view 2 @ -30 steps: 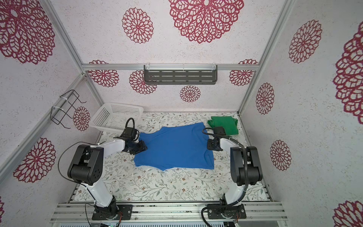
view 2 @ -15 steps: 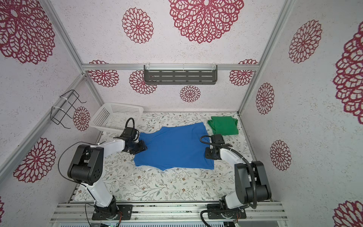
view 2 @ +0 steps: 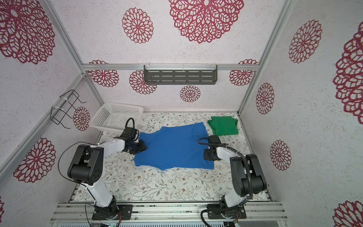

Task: Fold and stack the tank tops

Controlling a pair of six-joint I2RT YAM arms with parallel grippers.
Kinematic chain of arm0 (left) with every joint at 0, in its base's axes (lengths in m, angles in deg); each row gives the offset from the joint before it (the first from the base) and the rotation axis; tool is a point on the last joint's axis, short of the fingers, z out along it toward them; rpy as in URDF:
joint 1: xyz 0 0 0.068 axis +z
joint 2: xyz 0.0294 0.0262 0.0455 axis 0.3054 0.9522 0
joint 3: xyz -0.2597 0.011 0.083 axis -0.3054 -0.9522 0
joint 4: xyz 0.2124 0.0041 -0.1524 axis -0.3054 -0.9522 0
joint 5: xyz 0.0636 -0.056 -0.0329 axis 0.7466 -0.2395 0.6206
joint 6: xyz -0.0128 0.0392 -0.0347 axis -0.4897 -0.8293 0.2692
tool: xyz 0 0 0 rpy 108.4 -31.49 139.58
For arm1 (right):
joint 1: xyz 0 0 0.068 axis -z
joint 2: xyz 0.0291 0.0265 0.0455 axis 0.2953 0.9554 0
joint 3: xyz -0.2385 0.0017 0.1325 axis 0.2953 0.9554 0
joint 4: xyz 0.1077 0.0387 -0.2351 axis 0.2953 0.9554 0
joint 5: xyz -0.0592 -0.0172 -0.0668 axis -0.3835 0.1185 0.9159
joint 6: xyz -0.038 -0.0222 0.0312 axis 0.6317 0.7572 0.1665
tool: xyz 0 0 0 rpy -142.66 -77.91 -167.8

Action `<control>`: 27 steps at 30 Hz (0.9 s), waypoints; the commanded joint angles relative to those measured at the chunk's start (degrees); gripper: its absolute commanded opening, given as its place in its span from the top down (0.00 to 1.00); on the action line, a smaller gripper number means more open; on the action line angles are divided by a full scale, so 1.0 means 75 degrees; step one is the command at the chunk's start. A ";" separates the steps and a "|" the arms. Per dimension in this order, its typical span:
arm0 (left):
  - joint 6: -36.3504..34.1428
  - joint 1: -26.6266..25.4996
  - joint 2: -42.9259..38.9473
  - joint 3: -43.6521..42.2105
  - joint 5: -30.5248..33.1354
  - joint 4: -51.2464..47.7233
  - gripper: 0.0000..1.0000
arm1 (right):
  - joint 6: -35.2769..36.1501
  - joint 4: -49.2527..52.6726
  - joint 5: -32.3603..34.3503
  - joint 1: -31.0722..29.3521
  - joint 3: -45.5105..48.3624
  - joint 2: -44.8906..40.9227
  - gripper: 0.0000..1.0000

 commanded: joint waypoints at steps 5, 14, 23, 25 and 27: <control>-0.0140 0.0138 0.0453 -0.0253 0.0380 -0.0620 0.47 | -0.0177 0.0597 0.0812 -0.0025 -0.0203 -0.0543 1.00; -0.0152 0.0231 0.0580 -0.0236 0.0397 -0.0646 0.47 | -0.0647 0.0839 0.0920 0.0416 0.0254 -0.0970 1.00; -0.0236 0.0210 0.0460 -0.0100 0.0265 -0.0674 0.48 | -0.0485 0.1183 0.0671 0.0593 -0.0013 -0.1217 0.74; -0.0303 0.0148 0.0369 0.0018 0.0251 -0.0771 0.48 | -0.0463 0.1105 0.0338 0.0552 -0.0309 -0.1456 0.71; -0.0366 0.0059 0.0259 0.0181 0.0238 -0.0883 0.47 | -0.0519 0.0755 -0.0068 0.0403 -0.0519 -0.1475 0.71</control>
